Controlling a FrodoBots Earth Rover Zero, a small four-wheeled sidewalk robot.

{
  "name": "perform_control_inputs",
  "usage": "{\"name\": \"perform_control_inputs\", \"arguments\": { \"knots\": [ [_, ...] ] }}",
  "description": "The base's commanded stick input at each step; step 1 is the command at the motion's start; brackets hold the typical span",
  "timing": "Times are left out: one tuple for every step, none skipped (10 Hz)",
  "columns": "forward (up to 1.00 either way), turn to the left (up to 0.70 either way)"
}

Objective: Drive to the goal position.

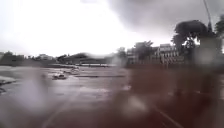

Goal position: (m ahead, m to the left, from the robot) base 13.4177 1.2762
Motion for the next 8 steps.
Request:
{"name": "perform_control_inputs", "arguments": {
  "knots": [
    [0.45,0.0],
    [0.45,0.0],
    [0.45,0.0],
    [0.45,0.0],
    [0.45,0.0],
    [0.45,0.0],
    [0.45,0.0],
    [0.45,0.0]
  ]
}}
